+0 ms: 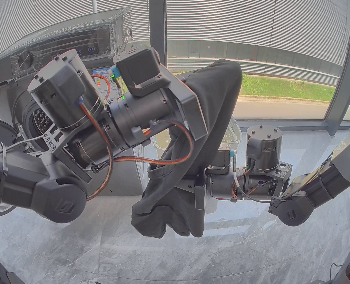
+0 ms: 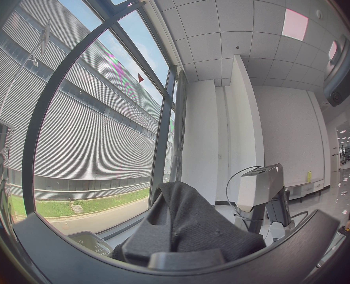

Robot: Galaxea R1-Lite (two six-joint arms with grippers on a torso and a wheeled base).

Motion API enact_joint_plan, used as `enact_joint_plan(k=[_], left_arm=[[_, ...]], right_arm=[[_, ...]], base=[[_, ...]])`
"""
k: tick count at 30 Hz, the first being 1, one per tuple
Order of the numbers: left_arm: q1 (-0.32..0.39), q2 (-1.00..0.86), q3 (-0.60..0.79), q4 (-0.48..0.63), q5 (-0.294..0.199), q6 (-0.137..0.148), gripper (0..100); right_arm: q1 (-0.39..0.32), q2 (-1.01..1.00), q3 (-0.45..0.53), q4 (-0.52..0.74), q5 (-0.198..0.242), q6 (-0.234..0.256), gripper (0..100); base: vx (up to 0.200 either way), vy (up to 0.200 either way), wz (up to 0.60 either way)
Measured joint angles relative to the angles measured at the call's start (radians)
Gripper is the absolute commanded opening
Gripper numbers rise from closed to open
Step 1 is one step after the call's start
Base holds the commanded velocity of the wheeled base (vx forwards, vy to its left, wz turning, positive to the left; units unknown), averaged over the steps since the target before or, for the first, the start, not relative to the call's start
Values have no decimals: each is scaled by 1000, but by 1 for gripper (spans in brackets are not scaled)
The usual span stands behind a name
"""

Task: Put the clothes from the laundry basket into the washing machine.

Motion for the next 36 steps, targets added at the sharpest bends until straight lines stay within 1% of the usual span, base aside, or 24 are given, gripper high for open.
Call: enact_joint_plan(k=[3,5,8,12,17,18,23,27,30,32,34,36], left_arm=[[9,1,-1,-1,13,-1,0],[23,6,-2,-3,20,-4,0],[56,20,0,-7,28,-9,0],[119,62,4,-22,33,-13,0],[183,163,5,-73,34,-14,0],[192,186,5,-86,34,-14,100],[227,300,4,-163,41,-13,100],[256,352,19,-209,41,-8,100],[297,374,64,-275,36,2,100],[316,383,114,-316,32,6,100],[333,385,173,-342,28,10,100],[347,384,241,-360,12,15,100]], right_arm=[[6,-22,24,1,0,1,0],[14,-48,61,1,4,1,0],[24,-108,142,1,14,3,0],[50,-236,264,1,34,8,0],[98,-395,363,0,49,22,0],[107,-418,376,0,50,25,0],[143,-508,423,2,56,36,0],[146,-539,468,8,35,48,0],[121,-550,520,9,15,58,0],[104,-554,546,10,11,62,0],[89,-557,559,10,8,65,0],[75,-558,564,10,2,71,0]], base=[[0,0,0],[0,0,0],[0,0,0],[0,0,0],[0,0,0],[0,0,0],[0,0,0],[0,0,0],[0,0,0],[0,0,0],[0,0,0],[0,0,0]])
